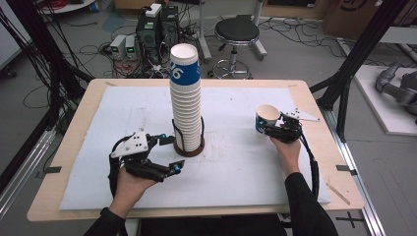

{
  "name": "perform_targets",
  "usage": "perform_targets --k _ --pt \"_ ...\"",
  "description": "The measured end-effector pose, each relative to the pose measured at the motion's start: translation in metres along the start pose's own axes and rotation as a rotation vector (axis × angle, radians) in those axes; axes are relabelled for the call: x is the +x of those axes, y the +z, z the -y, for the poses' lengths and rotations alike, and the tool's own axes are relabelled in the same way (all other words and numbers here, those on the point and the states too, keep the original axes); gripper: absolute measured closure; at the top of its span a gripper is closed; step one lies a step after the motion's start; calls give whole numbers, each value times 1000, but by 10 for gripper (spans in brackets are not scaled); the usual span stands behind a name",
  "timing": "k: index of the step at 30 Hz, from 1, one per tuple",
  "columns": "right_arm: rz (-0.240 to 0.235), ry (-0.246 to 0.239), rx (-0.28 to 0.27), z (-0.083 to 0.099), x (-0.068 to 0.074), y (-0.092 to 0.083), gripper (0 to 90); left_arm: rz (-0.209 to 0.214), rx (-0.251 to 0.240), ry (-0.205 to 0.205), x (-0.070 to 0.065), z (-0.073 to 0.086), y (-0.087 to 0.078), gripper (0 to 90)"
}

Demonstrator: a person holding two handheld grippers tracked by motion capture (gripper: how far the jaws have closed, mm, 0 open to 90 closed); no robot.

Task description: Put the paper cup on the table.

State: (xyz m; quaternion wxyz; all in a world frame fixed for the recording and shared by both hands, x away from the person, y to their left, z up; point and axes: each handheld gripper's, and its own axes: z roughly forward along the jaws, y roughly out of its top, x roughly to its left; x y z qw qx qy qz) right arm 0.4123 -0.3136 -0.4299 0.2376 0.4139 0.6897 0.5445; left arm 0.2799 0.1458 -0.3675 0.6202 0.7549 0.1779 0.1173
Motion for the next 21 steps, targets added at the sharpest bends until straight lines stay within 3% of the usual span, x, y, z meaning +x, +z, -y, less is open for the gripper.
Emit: perform_targets --k 21 --pt "53 -6 90 6 1 5 189 5 0 4 -1 0 2 163"
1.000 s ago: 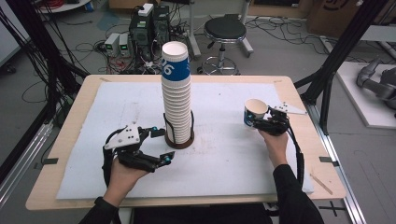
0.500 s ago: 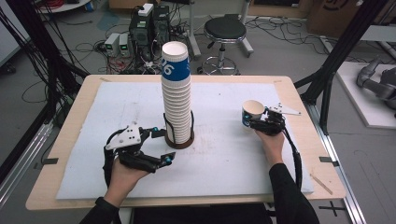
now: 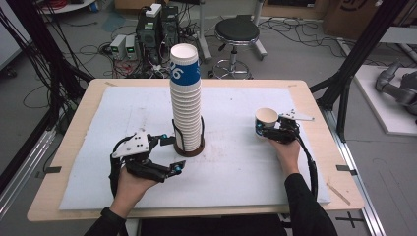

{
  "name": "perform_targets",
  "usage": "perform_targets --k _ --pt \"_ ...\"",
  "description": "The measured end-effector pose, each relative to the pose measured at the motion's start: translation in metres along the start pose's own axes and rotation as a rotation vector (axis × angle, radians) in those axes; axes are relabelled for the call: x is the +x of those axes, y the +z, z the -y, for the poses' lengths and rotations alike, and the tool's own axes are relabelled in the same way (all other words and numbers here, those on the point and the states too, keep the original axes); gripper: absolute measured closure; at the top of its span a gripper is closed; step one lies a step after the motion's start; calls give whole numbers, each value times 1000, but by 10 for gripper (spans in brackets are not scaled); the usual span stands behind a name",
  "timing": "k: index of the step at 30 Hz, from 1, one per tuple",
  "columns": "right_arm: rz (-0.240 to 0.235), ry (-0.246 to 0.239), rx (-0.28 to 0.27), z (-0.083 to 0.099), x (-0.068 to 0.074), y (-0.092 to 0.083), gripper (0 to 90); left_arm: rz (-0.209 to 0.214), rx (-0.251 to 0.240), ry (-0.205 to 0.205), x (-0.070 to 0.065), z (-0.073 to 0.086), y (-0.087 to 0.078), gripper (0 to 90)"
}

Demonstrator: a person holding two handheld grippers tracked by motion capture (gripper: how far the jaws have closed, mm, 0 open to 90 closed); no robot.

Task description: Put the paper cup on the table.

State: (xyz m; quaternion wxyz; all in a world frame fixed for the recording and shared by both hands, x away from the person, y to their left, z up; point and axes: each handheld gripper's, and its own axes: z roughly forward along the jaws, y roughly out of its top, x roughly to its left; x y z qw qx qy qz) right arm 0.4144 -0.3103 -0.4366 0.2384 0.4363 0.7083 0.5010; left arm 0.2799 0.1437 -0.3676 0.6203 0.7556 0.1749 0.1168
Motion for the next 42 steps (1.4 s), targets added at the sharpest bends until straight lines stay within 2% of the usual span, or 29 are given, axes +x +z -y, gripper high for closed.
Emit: perform_targets --k 2,10,16,21,28,33,35,42 --pt "-4 9 10 0 0 -1 186 -3 0 1 0 0 0 164" --pt "3 -15 57 0 3 -3 181 0 2 1 0 0 1 164" --pt "28 -14 89 4 5 -4 181 2 2 0 0 0 2 163" --pt "42 -33 94 8 8 -7 145 5 2 -1 0 -1 3 163" --pt "63 -30 97 8 12 -13 133 8 3 -2 0 -1 4 164" --pt "94 -14 102 8 11 -18 134 9 1 -3 0 -1 4 163" --pt "98 2 98 8 9 -22 133 8 4 -1 0 -1 4 163" --pt "99 5 118 8 14 -35 134 9 4 -3 0 -1 4 163"
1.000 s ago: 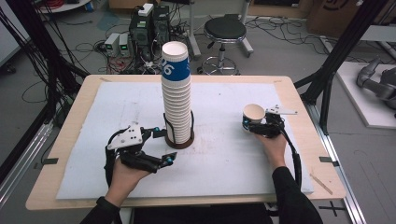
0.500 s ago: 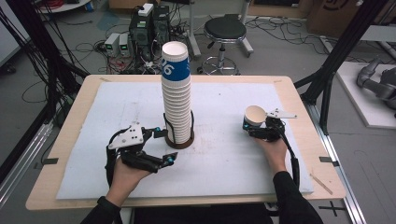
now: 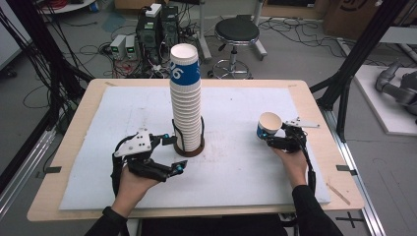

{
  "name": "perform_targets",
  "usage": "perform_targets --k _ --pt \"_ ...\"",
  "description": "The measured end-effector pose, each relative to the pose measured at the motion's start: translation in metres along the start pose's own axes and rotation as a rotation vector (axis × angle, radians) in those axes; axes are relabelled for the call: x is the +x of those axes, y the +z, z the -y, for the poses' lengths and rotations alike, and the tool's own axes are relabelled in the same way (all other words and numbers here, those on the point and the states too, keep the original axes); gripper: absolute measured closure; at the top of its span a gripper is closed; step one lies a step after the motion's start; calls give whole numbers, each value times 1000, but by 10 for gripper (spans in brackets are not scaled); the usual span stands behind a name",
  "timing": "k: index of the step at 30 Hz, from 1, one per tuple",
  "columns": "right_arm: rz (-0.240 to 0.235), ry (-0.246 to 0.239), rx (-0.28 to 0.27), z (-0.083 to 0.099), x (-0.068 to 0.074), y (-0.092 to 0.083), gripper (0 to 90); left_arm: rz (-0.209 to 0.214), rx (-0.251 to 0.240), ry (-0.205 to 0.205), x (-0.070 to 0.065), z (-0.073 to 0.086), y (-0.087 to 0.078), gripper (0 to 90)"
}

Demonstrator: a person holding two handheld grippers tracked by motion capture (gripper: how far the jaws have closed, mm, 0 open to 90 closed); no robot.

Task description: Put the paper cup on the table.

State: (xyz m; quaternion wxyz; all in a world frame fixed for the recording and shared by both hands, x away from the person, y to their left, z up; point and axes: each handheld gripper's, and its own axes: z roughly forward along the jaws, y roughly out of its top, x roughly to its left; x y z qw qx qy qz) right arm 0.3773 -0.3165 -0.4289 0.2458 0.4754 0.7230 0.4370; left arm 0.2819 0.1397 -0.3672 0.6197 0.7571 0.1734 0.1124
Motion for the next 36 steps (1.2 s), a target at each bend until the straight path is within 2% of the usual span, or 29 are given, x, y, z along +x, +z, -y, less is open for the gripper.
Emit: perform_targets --k 5,10,13,17,22,23,25,27,32,36 --pt "-14 10 21 0 4 -9 133 1 -3 2 -1 -1 0 163" --pt "-3 15 43 -1 7 -22 134 -2 -8 6 0 -2 -1 163" --pt "-33 30 44 -2 7 -32 134 -2 -8 5 0 -2 -1 163" --pt "-65 -9 7 -6 11 -50 135 -5 -14 1 0 -2 -2 163" --pt "-163 -37 -79 -13 18 -66 136 -14 -16 -3 0 -2 -4 163" --pt "-194 -41 -111 -15 20 -71 136 -15 -18 -5 0 -2 -4 163" --pt "-226 -54 -156 -19 24 -77 137 -19 -23 -7 -1 -3 -5 163" --pt "-269 -50 -184 -24 28 -82 136 -20 -25 -6 -1 -4 -6 163" --pt "-374 -99 -251 -35 40 -93 136 1 -39 -3 -3 -9 -7 164" --pt "-473 -176 -307 -44 53 -103 147 9 -50 12 -7 -15 -7 163"
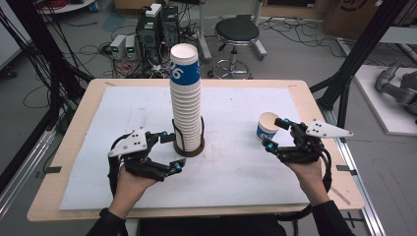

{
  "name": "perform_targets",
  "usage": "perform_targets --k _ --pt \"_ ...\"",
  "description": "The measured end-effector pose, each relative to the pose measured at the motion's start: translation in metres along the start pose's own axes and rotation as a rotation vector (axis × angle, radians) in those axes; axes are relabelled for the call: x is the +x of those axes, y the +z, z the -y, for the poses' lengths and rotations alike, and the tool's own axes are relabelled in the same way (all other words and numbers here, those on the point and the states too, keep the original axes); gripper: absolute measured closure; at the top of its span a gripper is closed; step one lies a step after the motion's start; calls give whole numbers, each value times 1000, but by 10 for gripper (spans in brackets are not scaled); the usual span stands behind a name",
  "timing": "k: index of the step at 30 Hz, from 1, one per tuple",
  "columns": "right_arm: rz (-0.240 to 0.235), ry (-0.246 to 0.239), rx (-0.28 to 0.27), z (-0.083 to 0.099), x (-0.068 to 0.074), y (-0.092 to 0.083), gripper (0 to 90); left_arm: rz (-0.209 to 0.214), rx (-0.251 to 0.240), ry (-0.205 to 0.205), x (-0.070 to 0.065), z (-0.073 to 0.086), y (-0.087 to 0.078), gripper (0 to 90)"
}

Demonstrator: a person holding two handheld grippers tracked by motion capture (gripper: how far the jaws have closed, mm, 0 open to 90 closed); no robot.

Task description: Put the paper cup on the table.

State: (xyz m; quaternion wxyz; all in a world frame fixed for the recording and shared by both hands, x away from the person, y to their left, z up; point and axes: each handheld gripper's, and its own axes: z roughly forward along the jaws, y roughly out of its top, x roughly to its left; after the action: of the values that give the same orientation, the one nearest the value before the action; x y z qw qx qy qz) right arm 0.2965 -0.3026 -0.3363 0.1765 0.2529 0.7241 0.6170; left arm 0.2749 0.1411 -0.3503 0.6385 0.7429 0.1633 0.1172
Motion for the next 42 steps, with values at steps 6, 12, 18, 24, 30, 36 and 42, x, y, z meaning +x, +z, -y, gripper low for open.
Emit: perform_targets --k 6,12,18,24,30,36,42 --pt "-59 -59 -26 -16 19 0 148 36 -11 29 -5 -14 4 163" --pt "-89 -76 -35 -22 26 -1 148 73 -18 51 -11 -30 9 163" --pt "-99 -79 -34 -24 27 0 148 89 -31 59 -13 -39 12 163" --pt "-99 -90 -37 -25 28 -2 148 93 -31 51 -12 -39 12 164" --pt "-100 -94 -36 -25 30 -2 148 89 -34 47 -11 -38 10 163" --pt "-111 -122 -24 -25 36 0 148 84 -32 46 -9 -37 8 163" --pt "-99 -125 -18 -24 35 0 148 84 -27 43 -8 -35 9 164"
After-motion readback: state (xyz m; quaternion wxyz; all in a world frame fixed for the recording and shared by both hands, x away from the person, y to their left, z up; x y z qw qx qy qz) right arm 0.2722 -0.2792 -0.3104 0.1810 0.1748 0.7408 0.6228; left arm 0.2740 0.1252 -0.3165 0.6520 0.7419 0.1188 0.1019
